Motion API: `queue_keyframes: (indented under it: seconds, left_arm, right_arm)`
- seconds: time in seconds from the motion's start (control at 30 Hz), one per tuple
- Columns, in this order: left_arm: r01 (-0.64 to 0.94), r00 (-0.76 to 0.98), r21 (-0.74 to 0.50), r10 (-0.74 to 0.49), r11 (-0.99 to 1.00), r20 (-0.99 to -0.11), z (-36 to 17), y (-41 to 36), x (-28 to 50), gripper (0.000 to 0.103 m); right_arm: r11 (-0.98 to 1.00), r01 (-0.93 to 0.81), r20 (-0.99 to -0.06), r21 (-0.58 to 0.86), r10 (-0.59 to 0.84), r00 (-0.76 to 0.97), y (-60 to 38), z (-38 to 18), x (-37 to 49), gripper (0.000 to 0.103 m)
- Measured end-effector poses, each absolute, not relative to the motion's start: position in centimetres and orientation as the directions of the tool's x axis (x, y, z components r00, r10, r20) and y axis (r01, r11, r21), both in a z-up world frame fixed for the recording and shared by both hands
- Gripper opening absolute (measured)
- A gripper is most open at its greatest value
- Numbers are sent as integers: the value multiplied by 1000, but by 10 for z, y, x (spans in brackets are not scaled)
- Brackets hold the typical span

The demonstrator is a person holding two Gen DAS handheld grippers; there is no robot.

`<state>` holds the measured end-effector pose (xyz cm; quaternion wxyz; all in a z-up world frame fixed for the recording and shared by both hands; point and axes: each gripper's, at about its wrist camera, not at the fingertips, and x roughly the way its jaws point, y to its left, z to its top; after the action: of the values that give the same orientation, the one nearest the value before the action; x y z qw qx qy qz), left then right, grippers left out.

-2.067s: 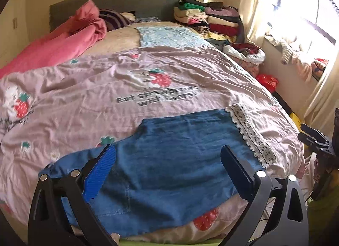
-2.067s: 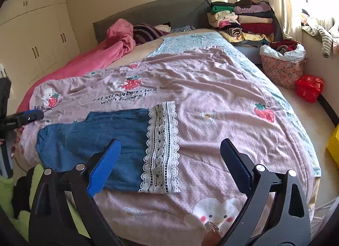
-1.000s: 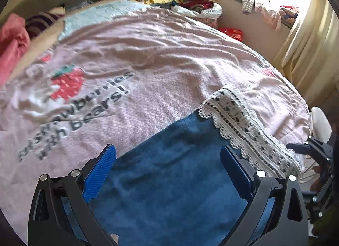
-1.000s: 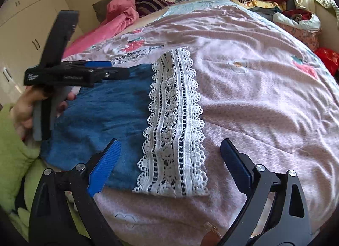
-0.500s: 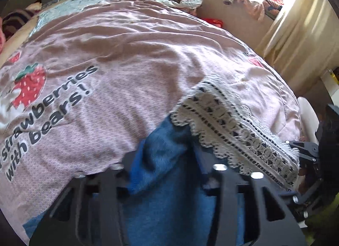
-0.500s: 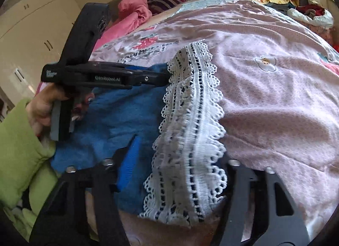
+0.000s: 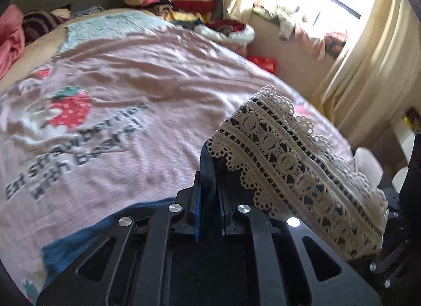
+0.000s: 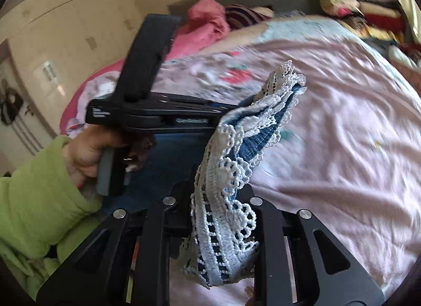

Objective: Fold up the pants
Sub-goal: 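Lift the lace hem with both tools and fold it toward the waistband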

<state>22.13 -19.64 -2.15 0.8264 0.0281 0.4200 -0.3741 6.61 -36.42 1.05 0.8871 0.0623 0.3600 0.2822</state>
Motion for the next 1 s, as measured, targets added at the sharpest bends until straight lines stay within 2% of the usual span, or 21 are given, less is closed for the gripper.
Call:
queue_keyframes:
  seconds: [0.2,0.23,0.3,0.43,0.5,0.6,0.63,0.67,0.73,0.8,0.87,1.0]
  left_arm:
    - [556,449,-270,-558,786,-698,-15,-135,218,12]
    - [523,460,-275,-539,806,-705,-18,-121,218,15]
    - [432,479,-309,-505,847,-718,-26,-87,220,27]
    - [236,528,-330,-406,914,-746,-42,-19,211,30]
    - [168,550,-374,-402,912,-732,-46,7,204,30]
    - [81,582,-469,-424,879,-694,-57,44,193,30]
    - [72,588,-488,-432,870,-684,-59,49,190,30]
    - [71,599,-511,-446,857,-665,-61,54,187,31]
    - [81,613,-531,-462,843,-641,-60,56,183,37]
    - [112,628,-545,-485,831,-609,-55,55,179,47]
    - [128,634,-557,-500,820,-590,-53,55,175,49]
    - [143,612,-589,-539,795,-579,-57,53,175,49]
  right_arm:
    - [786,-565,-625,250,576,526,-298,21,69,14]
    - [778,-582,-638,236,576,511,-284,18,70,14]
    - [766,-607,-665,214,569,484,-258,10,72,14]
    - [734,-654,-716,183,556,423,-213,-10,71,14]
    - [731,-666,-745,149,526,411,-192,-20,70,16]
    - [705,-696,-770,139,519,372,-169,-35,67,22]
    - [701,-700,-773,135,516,368,-163,-38,65,27]
    - [685,-716,-772,134,526,358,-158,-38,62,38]
    - [658,-742,-761,127,544,352,-158,-35,52,50]
    - [635,-760,-746,138,572,342,-162,-26,46,51]
    - [639,-756,-721,142,590,363,-178,-12,42,56]
    - [715,-683,-685,149,573,450,-215,3,49,61]
